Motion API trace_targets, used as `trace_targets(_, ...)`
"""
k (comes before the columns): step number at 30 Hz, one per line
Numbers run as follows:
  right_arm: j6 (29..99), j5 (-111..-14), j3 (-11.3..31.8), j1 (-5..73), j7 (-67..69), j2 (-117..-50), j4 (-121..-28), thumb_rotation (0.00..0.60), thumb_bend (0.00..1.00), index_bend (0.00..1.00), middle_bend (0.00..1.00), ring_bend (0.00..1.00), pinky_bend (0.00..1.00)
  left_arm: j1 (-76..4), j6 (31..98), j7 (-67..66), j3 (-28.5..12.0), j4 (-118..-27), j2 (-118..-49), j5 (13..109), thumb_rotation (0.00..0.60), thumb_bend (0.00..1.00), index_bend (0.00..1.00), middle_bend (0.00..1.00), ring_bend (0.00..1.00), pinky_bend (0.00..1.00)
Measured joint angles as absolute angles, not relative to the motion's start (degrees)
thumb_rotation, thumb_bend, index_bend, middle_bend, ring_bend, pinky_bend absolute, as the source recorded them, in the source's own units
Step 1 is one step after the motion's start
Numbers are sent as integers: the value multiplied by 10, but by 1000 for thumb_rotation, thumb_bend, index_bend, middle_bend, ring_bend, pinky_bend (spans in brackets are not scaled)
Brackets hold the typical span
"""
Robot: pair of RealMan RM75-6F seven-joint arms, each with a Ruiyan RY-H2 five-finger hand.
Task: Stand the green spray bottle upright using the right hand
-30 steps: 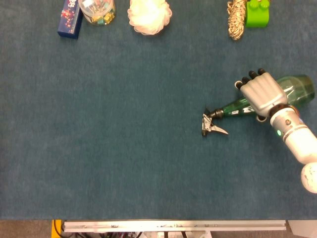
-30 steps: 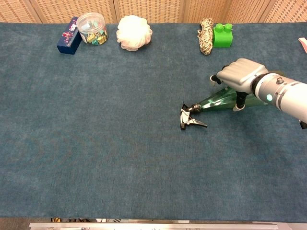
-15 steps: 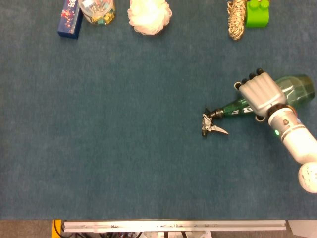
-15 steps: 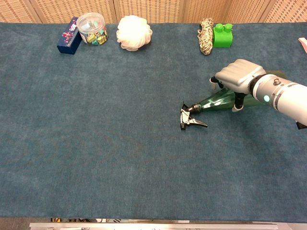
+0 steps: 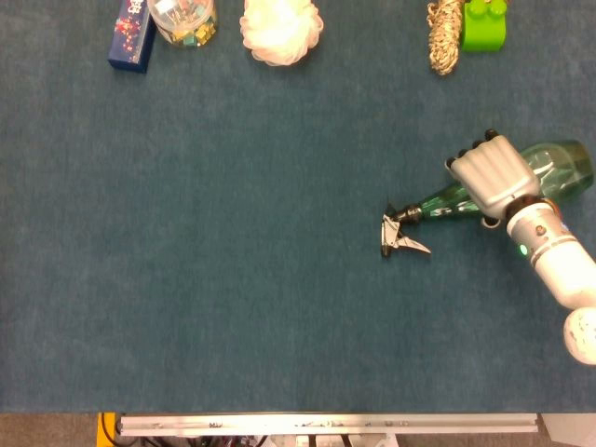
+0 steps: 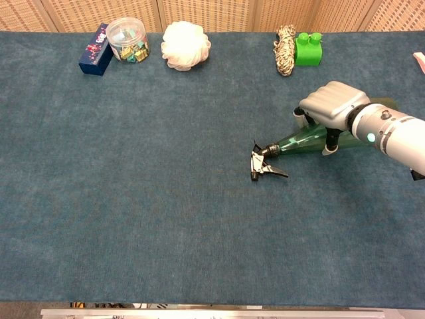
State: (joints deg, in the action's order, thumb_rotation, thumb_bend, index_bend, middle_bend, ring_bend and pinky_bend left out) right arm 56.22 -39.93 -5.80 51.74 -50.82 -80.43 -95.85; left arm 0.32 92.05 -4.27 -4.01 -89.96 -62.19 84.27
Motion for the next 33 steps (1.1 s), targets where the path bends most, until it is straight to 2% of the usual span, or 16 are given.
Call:
trace_targets(11, 583, -432, -56, 503, -493, -790, -971, 600, 50, 448, 483, 371, 248, 4, 921, -38, -40, -901, -621, 844, 600, 43, 414, 252, 160, 332)
trace_targets(18, 616, -485, -50, 477, -451, -758, -1007, 600, 49, 448, 483, 371, 248, 5, 922, -35, -42, -902, -621, 841, 600, 43, 414, 251, 160, 332)
trace_targets(26, 636, -573, -42, 437, -341, -721, -1034, 600, 50, 448, 483, 371, 266, 3, 918, -42, -43, -902, -623, 837, 600, 43, 414, 252, 160, 332)
trace_targets(33, 662, -679, -28, 398, -178, -724, -1004, 600, 49, 448, 483, 371, 274, 3, 916, -46, -43, -901, -624, 836, 600, 43, 415, 251, 160, 332)
